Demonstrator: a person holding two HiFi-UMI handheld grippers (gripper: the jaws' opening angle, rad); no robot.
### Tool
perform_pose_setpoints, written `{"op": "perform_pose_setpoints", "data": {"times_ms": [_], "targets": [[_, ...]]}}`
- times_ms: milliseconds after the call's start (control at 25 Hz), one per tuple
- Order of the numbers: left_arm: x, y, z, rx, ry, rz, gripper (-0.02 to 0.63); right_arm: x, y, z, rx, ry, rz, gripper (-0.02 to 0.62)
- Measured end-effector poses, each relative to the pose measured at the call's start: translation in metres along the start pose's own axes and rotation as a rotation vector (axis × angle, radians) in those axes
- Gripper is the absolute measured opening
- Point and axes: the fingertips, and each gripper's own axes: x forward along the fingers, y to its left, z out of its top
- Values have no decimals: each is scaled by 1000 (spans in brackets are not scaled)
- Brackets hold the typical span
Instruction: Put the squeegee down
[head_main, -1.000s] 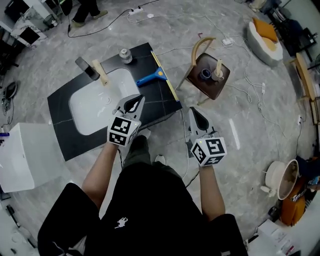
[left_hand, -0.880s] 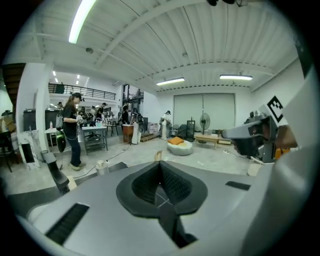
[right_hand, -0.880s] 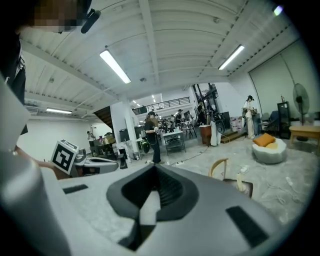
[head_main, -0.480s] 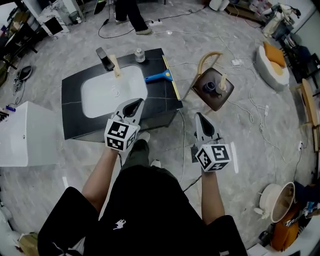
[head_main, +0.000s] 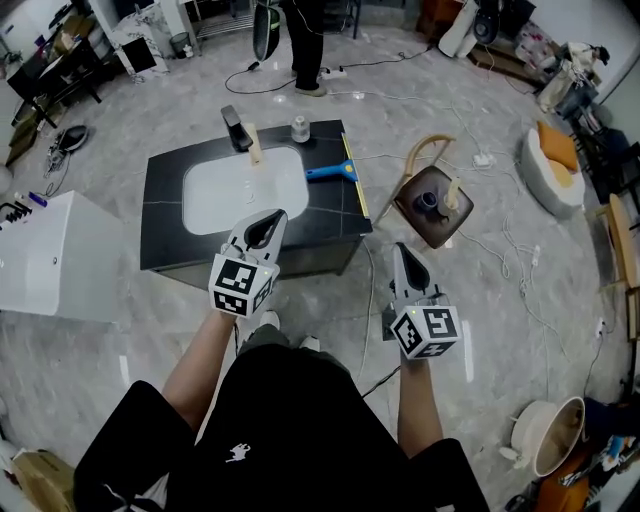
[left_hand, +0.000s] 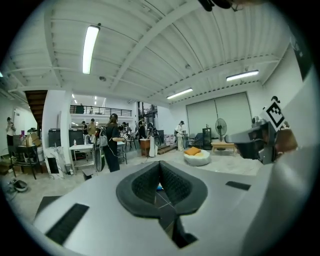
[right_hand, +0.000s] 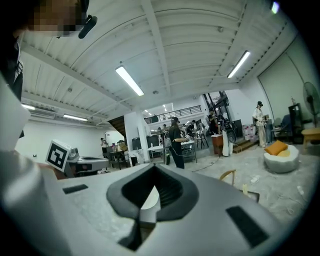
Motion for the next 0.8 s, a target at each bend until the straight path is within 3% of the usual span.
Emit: {"op": "perform_pose_setpoints", "data": {"times_ms": [440, 800], "targets": [[-26, 0, 21, 6, -50, 39, 3, -10, 17, 17, -15, -8, 21, 2], [-18, 5, 19, -10, -56, 36, 2, -6, 14, 22, -32, -11, 5, 2]]}}
